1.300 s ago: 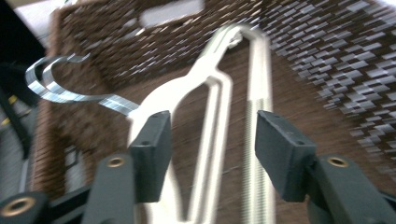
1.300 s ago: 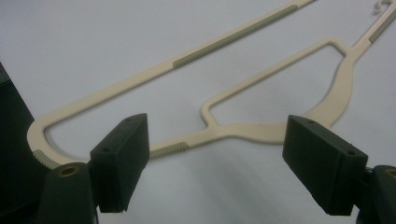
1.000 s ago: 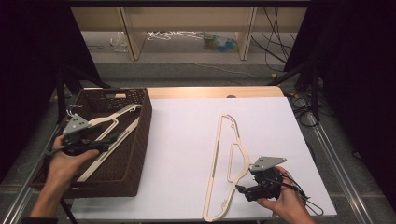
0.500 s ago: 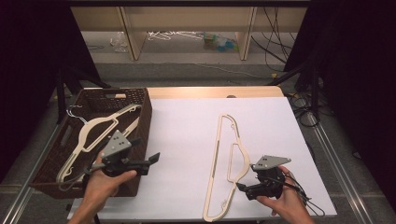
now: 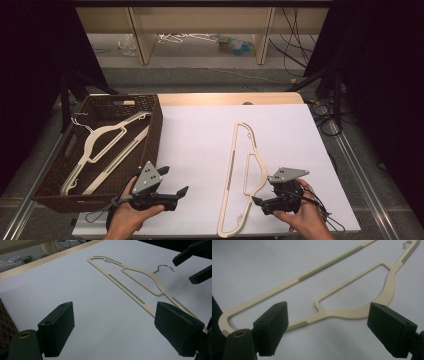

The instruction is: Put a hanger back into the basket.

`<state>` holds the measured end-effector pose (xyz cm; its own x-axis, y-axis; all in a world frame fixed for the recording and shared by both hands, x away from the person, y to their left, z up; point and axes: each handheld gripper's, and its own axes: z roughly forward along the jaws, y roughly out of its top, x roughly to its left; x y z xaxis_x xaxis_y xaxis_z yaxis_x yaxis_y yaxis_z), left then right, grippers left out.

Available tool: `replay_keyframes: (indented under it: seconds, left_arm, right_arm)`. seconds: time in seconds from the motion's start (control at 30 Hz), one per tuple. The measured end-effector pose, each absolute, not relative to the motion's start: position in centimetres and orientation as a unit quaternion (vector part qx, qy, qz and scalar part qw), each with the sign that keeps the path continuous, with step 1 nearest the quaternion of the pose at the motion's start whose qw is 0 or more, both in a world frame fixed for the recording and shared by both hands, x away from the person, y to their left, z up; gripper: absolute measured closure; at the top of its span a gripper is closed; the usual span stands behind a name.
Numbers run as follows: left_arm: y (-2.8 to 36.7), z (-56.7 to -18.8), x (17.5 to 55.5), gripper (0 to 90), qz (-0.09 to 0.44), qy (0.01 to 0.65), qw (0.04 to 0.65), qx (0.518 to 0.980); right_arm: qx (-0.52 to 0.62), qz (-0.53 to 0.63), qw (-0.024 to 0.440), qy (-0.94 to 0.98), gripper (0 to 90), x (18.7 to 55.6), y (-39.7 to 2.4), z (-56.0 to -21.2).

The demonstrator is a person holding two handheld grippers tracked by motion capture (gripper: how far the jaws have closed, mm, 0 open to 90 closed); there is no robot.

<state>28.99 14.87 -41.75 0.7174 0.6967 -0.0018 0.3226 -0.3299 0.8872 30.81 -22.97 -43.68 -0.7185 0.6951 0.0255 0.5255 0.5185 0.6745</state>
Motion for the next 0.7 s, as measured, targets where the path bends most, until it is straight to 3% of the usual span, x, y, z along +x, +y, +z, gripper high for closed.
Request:
replay_keyframes:
  seconds: [0.23, 0.7]
  left_arm:
    - [14.3, -42.5, 28.3, 16.2, 0.205, 0.307, 0.472, 0.801]
    - [13.8, -43.3, 27.8, 16.3, 0.197, 0.300, 0.467, 0.808]
  right_arm:
    - [0.378, 0.336, 0.139, 0.852, 18.0, 30.9, -23.0, -44.4]
    - [0.420, 0.277, 0.114, 0.857, 18.9, 31.0, -20.7, -45.8]
